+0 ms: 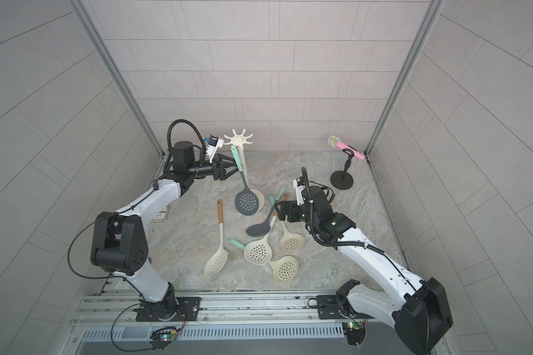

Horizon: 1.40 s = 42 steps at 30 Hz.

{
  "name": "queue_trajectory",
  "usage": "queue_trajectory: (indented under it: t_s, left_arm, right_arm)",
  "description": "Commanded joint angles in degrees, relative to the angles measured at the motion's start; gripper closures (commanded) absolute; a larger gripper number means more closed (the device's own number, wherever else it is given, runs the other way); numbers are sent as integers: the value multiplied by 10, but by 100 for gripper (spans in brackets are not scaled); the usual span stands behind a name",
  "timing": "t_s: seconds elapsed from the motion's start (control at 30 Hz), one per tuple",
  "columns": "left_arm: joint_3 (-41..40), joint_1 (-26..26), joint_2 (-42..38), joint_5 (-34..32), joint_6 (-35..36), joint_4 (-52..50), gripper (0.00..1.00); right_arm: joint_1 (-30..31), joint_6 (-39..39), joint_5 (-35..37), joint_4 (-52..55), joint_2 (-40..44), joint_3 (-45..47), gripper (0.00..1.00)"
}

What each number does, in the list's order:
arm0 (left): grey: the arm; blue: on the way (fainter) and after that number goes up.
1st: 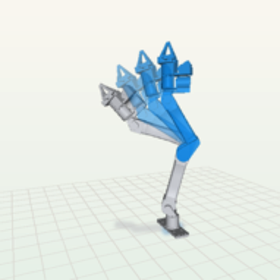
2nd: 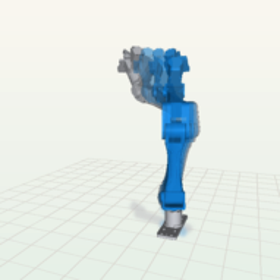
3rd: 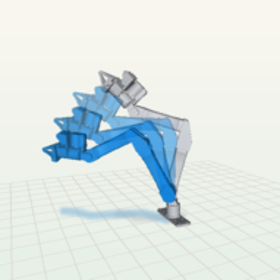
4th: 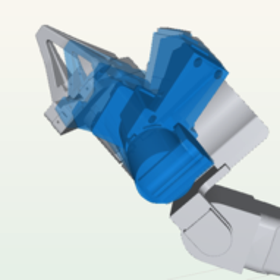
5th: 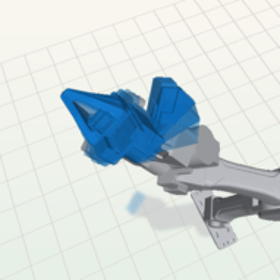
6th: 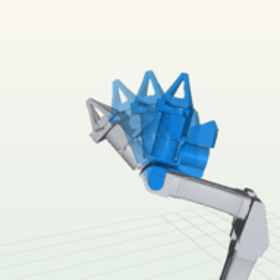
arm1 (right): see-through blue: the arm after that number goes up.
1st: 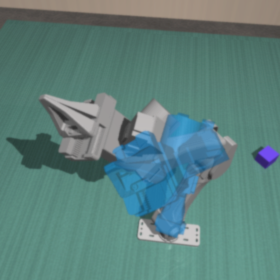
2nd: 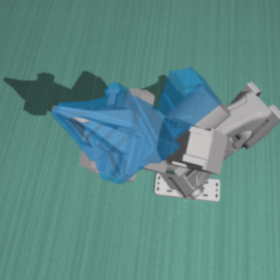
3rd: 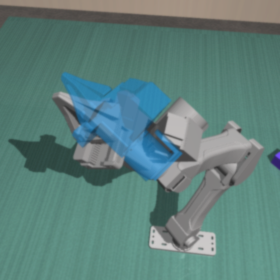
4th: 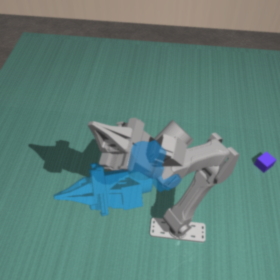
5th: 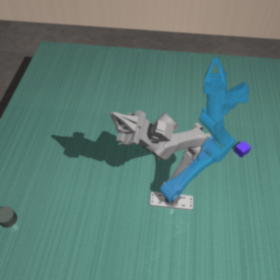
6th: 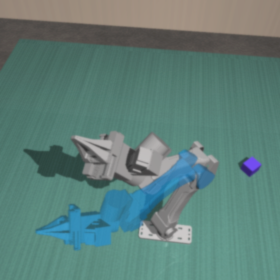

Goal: Hang the skimmer on the kitchen utensil rack
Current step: Adjust the rack at the center of the board.

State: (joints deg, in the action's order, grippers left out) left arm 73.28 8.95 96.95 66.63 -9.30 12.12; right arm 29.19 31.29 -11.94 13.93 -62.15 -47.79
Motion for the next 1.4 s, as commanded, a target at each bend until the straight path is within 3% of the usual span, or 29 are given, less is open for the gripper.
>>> queue_trajectory:
  t_s: [0.0,0.53,0.87,1.07,1.37]
  left_arm:
    - [-7,7,-18,12,21,5,28]
    - [15,36,10,-8,-29,76,31]
    - [1,42,29,-34,-90,166,49]
    - [-4,49,19,-72,-48,124,56]
    - [-20,58,-6,-157,26,62,81]
  right_arm:
    - [-1,2,6,-9,3,1,5]
    - [-1,3,7,-14,-3,2,5]
    - [-1,0,7,-15,-10,-2,5]
    - [-1,-2,11,-16,-11,1,5]
    - [-1,0,9,-21,-14,3,5]
